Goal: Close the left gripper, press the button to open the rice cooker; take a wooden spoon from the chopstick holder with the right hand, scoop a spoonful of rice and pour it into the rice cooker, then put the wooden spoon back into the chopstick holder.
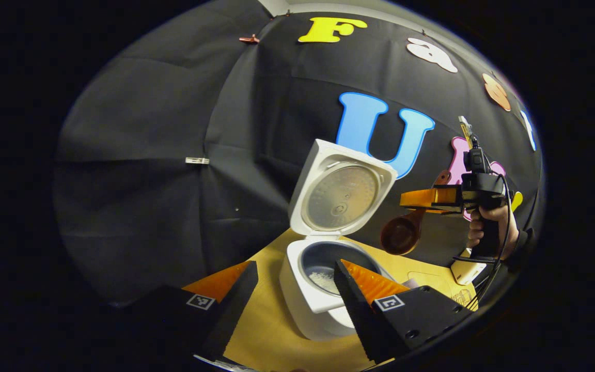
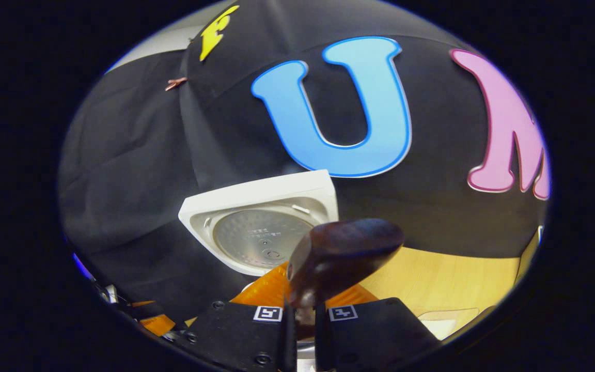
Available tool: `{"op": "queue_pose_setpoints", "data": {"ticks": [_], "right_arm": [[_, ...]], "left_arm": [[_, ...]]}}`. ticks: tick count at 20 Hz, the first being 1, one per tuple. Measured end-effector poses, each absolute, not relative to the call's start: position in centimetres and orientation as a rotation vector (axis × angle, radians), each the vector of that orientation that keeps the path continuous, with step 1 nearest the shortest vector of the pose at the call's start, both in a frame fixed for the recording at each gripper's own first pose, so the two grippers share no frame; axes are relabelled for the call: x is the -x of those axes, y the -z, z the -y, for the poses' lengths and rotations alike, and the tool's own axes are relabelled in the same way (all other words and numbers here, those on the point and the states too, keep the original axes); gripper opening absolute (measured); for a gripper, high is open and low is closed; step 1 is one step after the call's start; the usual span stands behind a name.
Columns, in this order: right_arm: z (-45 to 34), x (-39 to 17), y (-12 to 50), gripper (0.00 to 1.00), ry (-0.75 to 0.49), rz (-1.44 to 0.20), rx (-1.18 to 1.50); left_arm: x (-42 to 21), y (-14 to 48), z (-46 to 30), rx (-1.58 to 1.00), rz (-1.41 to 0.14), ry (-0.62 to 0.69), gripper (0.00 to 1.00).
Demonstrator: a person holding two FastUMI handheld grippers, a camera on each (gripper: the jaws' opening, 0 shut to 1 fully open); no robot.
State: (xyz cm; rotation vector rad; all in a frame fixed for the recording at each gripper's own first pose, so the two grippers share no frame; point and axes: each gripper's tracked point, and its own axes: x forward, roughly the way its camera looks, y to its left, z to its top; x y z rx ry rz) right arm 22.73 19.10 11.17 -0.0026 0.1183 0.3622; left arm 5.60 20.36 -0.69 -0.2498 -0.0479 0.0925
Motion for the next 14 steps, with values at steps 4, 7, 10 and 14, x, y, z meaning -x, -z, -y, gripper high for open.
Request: {"op": "queue_pose_setpoints", "data": {"ticks": [4, 7, 10, 14], "right_arm": [[-13.8, -21.6, -13.4, 0.18, -0.290, -0.061, -0.026], [-8.3, -20.4, -14.7, 0.18, -0.219, -0.033, -0.050], [-2.0, -19.0, -15.5, 0.18, -0.133, -0.010, -0.092], [6.6, -17.2, -15.5, 0.17, -0.020, 0.009, -0.136]], "left_arm": [[-6.6, -1.1, -16.9, 0.201, 0.054, -0.024, 0.96], [-7.4, -2.3, -13.8, 0.169, 0.056, 0.026, 0.92], [-8.4, -3.3, -11.3, 0.130, 0.061, 0.062, 0.96], [-9.0, -4.0, -8.9, 0.112, 0.057, 0.078, 0.92]]}}
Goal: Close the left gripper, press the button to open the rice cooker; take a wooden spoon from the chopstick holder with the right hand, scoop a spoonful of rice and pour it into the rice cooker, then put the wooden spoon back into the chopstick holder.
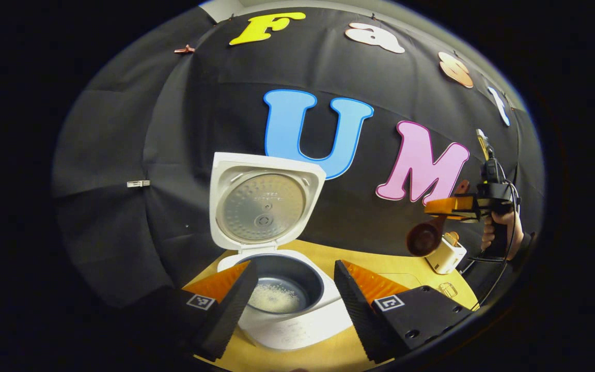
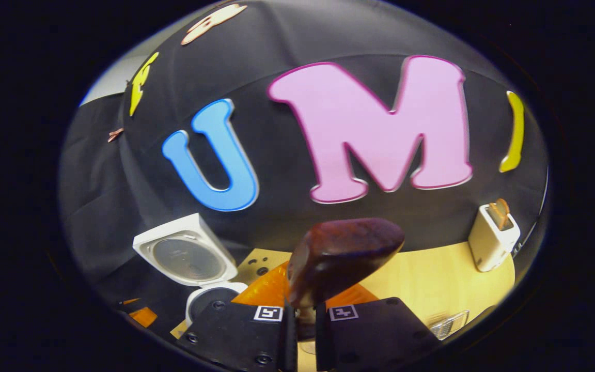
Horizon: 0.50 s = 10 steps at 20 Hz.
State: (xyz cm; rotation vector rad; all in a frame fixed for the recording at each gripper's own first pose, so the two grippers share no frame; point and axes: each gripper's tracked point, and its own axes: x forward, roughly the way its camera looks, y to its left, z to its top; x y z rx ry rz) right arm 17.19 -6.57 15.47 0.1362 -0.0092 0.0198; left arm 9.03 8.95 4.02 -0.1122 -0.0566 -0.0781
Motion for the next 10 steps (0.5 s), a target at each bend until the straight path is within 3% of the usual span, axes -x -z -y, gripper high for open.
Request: {"op": "queue_pose_setpoints", "data": {"ticks": [1, 5, 6, 10], "right_arm": [[8.8, -16.8, -15.4, 0.18, 0.007, 0.011, -0.145], [16.7, -15.5, -14.0, 0.18, 0.109, 0.004, -0.175], [18.5, -15.1, -13.5, 0.18, 0.131, -0.003, -0.180], [24.0, -14.1, -10.7, 0.18, 0.193, -0.046, -0.196]], "left_arm": [[-9.2, -4.0, -8.8, 0.109, 0.052, 0.071, 0.96], [-9.5, -3.6, -9.4, 0.117, 0.030, 0.012, 0.96], [-9.5, -3.5, -9.5, 0.123, 0.021, 0.000, 0.92], [-9.4, -2.8, -9.6, 0.130, -0.008, -0.045, 0.96]]}}
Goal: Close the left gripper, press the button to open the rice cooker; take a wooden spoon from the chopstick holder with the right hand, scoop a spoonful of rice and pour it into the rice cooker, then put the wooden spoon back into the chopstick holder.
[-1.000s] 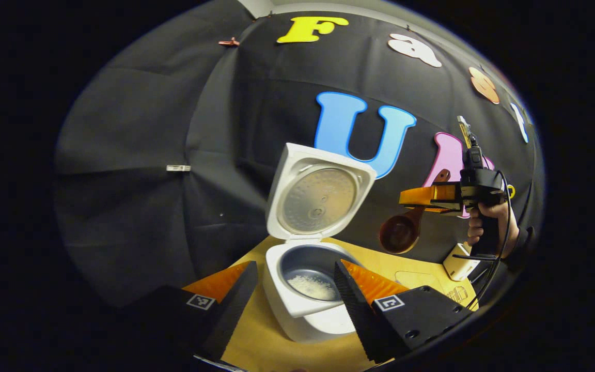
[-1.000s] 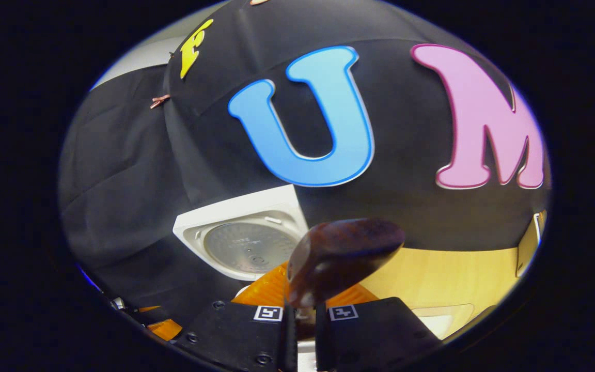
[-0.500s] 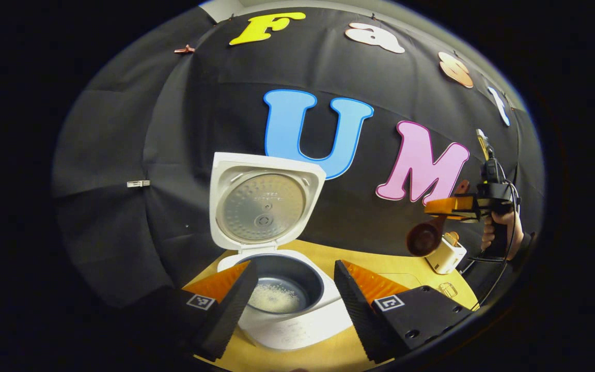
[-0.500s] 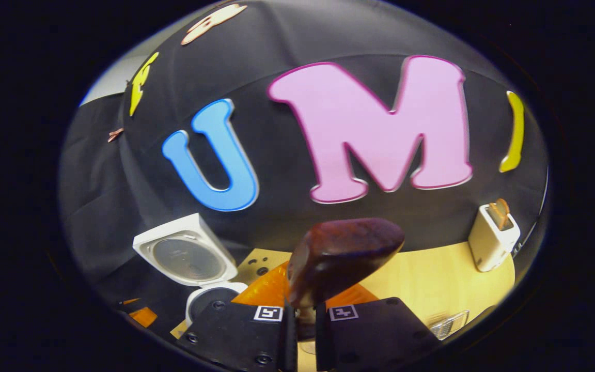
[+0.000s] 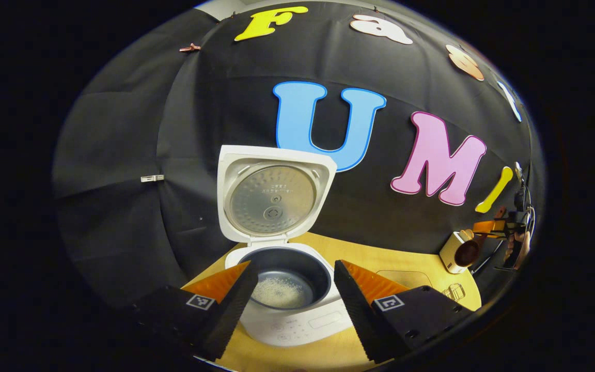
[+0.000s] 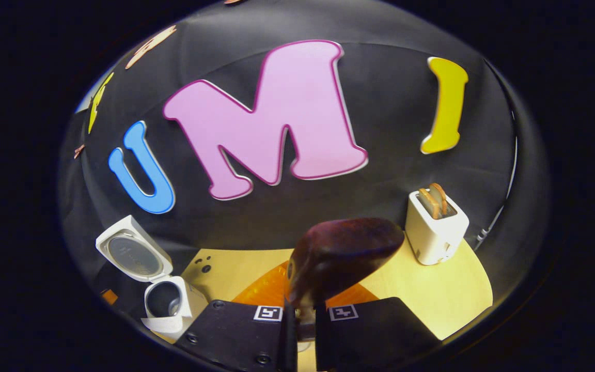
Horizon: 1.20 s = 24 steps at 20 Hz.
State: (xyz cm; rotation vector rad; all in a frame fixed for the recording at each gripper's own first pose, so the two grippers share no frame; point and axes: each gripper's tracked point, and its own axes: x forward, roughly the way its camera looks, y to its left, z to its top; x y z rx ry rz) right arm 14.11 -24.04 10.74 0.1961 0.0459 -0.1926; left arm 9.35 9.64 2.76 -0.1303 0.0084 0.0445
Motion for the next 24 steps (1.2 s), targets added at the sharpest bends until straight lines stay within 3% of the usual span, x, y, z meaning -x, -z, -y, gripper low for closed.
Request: {"op": "queue_pose_setpoints", "data": {"ticks": [8, 9, 12, 24], "right_arm": [[31.9, -13.8, -3.6, 0.18, 0.296, -0.131, -0.235], [32.8, -13.8, -2.8, 0.18, 0.309, -0.136, -0.244], [34.6, -13.4, 0.2, 0.18, 0.340, -0.174, -0.255], [36.4, -13.7, 8.5, 0.18, 0.368, -0.248, -0.271]], "left_arm": [[-8.9, -2.3, -9.8, 0.148, -0.042, -0.126, 0.96], [-8.8, -2.5, -9.6, 0.144, -0.041, -0.128, 1.00], [-8.7, -2.3, -9.2, 0.125, -0.059, -0.135, 0.96], [-9.1, -2.2, -5.0, 0.115, -0.074, -0.079, 0.96]]}}
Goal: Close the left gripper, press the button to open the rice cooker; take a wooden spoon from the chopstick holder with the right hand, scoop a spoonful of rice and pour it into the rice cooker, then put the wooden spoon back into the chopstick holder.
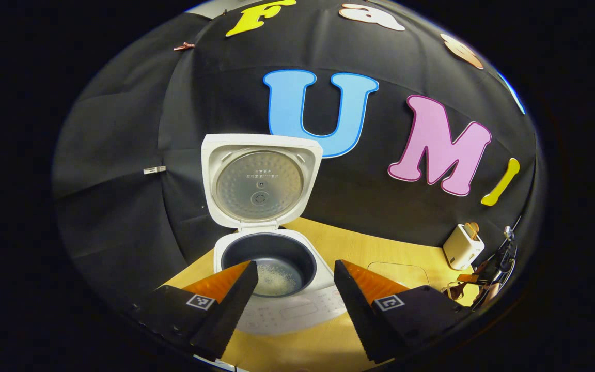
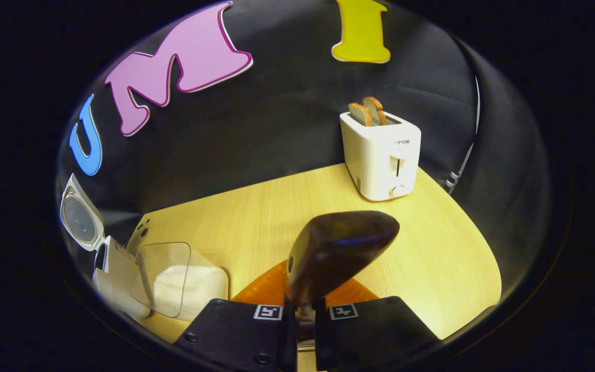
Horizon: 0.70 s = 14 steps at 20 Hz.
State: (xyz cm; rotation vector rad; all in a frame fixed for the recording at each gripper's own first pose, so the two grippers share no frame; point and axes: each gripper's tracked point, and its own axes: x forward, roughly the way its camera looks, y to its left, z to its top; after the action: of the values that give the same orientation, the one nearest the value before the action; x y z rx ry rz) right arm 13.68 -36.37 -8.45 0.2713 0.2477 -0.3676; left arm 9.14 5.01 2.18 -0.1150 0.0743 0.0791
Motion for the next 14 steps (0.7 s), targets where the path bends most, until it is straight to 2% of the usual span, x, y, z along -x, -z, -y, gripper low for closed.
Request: {"op": "queue_pose_setpoints", "data": {"ticks": [1, 2, 3, 4, 5, 6, 8, 10, 11, 12, 14], "right_arm": [[36.6, -13.9, 8.5, 0.19, 0.375, -0.243, -0.277], [36.6, -13.8, 8.7, 0.08, 0.375, -0.252, -0.287], [36.5, -13.8, 8.5, 0.21, 0.380, -0.252, -0.295], [36.3, -13.8, 8.5, 0.23, 0.382, -0.257, -0.299], [36.1, -13.5, 8.5, 0.34, 0.385, -0.264, -0.299], [35.8, -13.0, 8.6, 0.34, 0.391, -0.273, -0.298], [35.1, -12.4, 8.6, 0.83, 0.391, -0.280, -0.319], [34.6, -11.4, 8.5, 0.83, 0.397, -0.279, -0.347], [34.2, -10.6, 8.4, 0.98, 0.402, -0.274, -0.354], [34.2, -10.0, 8.3, 1.00, 0.416, -0.269, -0.352], [34.2, -8.3, 8.0, 0.99, 0.447, -0.259, -0.340]], "left_arm": [[-9.0, -2.2, -5.1, 0.114, -0.071, -0.082, 0.96], [-8.9, -2.5, -5.4, 0.116, -0.067, -0.087, 0.96], [-8.7, -2.7, -5.6, 0.118, -0.060, -0.091, 0.96], [-8.6, -3.0, -6.0, 0.116, -0.052, -0.098, 0.96], [-8.5, -3.5, -6.4, 0.110, -0.041, -0.105, 0.96], [-8.5, -4.2, -6.9, 0.104, -0.027, -0.113, 0.96], [-8.4, -5.4, -7.7, 0.108, 0.002, -0.122, 0.96], [-8.4, -7.2, -8.8, 0.116, 0.037, -0.131, 0.96], [-8.5, -8.3, -9.3, 0.116, 0.057, -0.135, 0.96], [-8.6, -9.4, -10.0, 0.116, 0.075, -0.138, 0.95], [-9.2, -11.6, -11.1, 0.125, 0.093, -0.135, 0.96]]}}
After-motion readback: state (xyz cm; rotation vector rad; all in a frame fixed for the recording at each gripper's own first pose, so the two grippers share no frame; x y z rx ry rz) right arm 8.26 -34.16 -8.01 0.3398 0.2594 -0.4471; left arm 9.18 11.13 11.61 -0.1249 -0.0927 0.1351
